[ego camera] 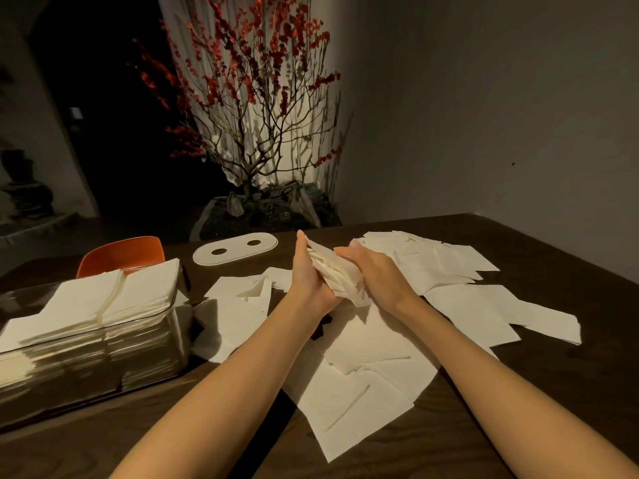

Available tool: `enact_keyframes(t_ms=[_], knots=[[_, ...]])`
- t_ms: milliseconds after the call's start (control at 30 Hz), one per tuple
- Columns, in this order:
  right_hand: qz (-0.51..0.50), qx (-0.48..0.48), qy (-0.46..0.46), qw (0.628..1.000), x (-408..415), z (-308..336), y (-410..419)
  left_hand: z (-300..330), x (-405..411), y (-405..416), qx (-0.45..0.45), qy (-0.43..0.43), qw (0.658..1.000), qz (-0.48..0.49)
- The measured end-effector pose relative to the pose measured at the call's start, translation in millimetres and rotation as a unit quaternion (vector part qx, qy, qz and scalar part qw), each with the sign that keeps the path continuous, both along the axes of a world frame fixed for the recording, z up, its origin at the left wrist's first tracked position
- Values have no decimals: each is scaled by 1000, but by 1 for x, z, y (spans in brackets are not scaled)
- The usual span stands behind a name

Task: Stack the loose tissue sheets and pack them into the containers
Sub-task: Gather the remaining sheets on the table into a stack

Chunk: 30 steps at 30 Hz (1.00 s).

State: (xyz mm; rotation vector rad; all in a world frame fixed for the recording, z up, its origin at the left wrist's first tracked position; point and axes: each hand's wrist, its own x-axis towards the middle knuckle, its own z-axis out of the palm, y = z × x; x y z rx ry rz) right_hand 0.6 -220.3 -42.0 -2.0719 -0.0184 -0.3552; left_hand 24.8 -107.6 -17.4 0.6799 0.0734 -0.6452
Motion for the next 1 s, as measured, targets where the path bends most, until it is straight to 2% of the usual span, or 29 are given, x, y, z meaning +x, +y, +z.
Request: enact_keyframes(t_ms=[67, 200, 367, 633, 733, 867, 933, 1000], knots=[[-13, 15, 3, 1000, 3, 2, -5, 1, -3, 1, -6, 7, 1000, -13], [-68, -53, 4, 996, 6, -2, -9, -4, 0, 1, 16, 3, 1000, -19], [-48, 19, 46, 998, 0, 0, -5, -8, 7, -1, 10, 6, 1000, -8], [-103, -8, 132, 986, -4, 9, -9, -1, -1, -2, 4, 24, 1000, 11], [-115, 26, 119, 986, -5, 8, -10, -1, 0, -1, 7, 34, 999, 18], [-132, -14, 99, 986, -2, 8, -14, -2, 0, 2, 15, 35, 999, 26], [-127, 43, 96, 986, -2, 9, -13, -5, 0, 2, 22, 27, 999, 32], [-102, 179, 95, 974, -2, 10, -13, -8, 2, 2, 17, 23, 999, 29]])
